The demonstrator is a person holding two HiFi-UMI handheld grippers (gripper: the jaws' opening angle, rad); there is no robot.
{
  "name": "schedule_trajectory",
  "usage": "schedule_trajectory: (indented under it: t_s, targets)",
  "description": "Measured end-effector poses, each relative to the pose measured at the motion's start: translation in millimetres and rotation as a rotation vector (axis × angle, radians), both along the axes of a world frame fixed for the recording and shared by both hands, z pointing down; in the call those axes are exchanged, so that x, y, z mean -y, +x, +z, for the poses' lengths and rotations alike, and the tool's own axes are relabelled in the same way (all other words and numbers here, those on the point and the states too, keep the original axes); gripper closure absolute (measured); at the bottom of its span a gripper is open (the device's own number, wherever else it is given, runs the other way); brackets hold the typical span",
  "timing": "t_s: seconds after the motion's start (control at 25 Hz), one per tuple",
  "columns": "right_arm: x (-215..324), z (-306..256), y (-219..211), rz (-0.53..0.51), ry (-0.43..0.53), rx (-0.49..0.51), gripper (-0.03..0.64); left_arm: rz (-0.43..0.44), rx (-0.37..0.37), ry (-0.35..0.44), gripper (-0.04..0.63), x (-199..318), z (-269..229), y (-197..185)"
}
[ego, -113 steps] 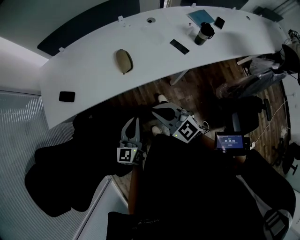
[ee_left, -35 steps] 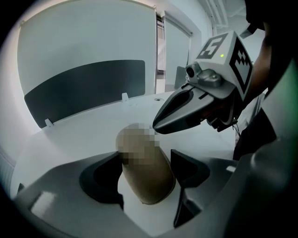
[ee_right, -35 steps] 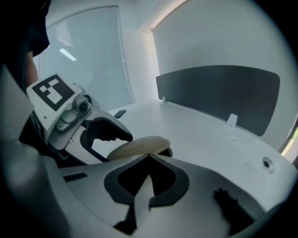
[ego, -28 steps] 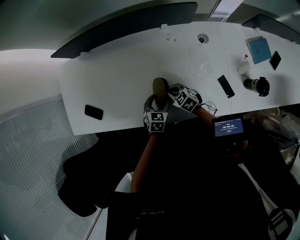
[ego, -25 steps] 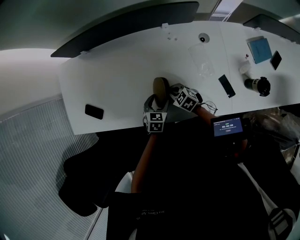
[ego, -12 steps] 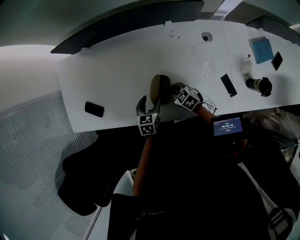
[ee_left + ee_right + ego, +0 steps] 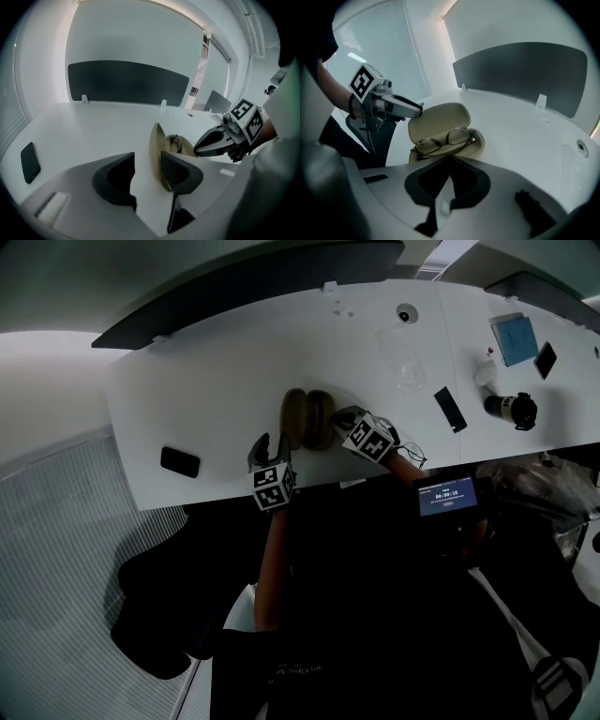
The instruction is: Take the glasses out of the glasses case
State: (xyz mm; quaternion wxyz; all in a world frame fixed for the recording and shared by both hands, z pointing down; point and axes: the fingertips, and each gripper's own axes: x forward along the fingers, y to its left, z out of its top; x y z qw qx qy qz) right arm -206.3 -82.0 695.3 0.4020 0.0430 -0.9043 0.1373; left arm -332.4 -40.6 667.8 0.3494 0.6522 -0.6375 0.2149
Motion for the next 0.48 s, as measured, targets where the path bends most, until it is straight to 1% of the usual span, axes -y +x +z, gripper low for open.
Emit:
schedule_trajectory:
  t_s: [0.08, 0.16, 0.2, 0.24, 0.36, 0.48]
  targets:
    - [2, 0, -1, 0.008, 0.001, 0.000, 0.609, 0.007, -0.007, -0.025, 0.441, -1, 8, -3]
    - [4, 0, -4, 0.015, 0.003, 0.000, 0.609, 0.014, -0.019, -0.067, 0.531, -7, 21, -4]
    - [4, 0, -4, 0.019, 0.004, -0.001, 0.609, 0.007, -0.033, -0.085, 0.552, -12, 28, -4]
    - [5, 0, -5, 0.022, 0.004, -0.002, 0.609, -0.010, -0.059, -0.096, 0.555, -16, 33, -3]
    - [5, 0, -4, 0.035, -0.004, 0.004, 0.609, -0.065, -0.167, -0.122, 0.558, -29, 40, -1]
    - [6, -2, -5, 0.049, -0.005, 0.018, 0.609, -0.083, -0.215, -0.167, 0.555, -40, 47, 3]
